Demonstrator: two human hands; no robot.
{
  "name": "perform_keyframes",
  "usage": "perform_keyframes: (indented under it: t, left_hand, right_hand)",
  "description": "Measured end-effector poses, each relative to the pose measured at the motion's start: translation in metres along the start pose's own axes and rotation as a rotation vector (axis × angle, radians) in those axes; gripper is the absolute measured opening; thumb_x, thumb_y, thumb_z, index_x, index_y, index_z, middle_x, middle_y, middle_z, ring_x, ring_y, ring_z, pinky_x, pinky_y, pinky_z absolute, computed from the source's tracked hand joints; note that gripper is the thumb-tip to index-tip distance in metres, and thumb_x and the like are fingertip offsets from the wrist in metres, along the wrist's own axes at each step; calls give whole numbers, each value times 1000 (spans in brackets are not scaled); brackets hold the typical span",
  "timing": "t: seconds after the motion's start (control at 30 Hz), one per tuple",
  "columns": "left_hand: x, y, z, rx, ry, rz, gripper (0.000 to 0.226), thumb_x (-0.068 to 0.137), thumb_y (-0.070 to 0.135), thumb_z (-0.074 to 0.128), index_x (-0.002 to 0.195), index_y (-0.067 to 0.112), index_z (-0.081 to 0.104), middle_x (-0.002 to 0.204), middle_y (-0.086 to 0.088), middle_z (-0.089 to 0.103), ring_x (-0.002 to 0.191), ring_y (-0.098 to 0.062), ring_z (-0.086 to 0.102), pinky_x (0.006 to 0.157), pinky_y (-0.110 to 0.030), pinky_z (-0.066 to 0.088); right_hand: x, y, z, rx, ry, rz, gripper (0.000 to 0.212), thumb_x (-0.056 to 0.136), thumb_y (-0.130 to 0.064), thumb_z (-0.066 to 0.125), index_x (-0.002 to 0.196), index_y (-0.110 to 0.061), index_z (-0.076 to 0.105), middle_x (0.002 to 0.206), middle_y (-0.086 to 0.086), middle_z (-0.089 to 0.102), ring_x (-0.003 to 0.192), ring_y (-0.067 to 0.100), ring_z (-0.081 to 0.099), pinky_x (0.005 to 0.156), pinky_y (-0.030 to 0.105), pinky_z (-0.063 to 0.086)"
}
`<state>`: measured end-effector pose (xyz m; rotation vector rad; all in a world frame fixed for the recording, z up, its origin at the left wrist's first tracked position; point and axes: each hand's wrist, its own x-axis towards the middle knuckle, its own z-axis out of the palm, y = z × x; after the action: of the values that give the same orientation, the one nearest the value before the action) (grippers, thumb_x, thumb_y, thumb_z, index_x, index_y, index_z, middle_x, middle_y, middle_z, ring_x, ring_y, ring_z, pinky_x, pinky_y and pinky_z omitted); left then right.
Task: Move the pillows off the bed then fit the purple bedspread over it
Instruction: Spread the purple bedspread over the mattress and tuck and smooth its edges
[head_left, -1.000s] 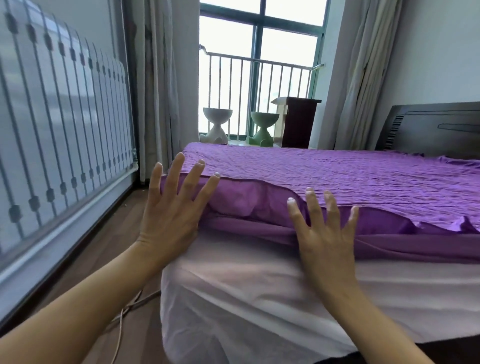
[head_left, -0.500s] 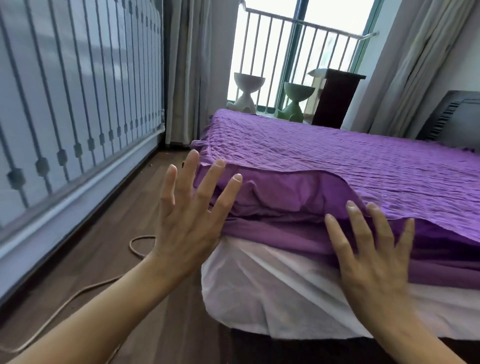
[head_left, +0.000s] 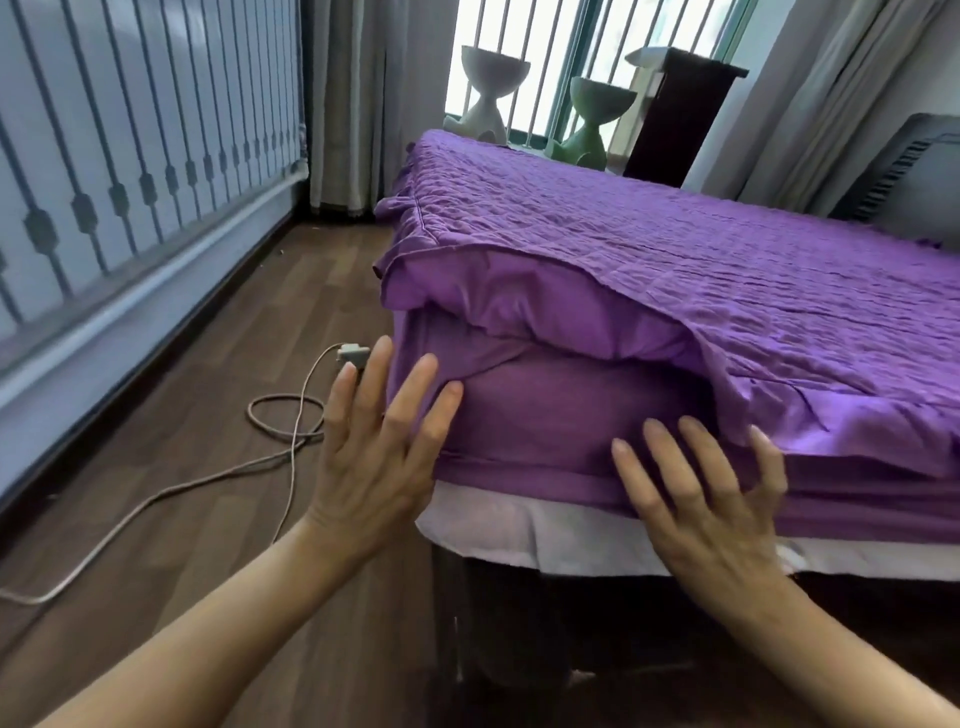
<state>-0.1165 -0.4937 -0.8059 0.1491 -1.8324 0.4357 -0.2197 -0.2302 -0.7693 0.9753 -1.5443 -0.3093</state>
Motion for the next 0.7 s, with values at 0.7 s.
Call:
perform_keyframes:
  t: [0.7]
  left_hand:
    - [-85,6,-1,-223,-236,124,7,78,7,48,80,13,48,74,-11,56,68,-28,40,72,-39,37]
  right_hand:
    - [-51,-56,-15,449,-370,-150,22,84,-5,46,79,-13,65,68,3,56,62,23,53,76,36,36]
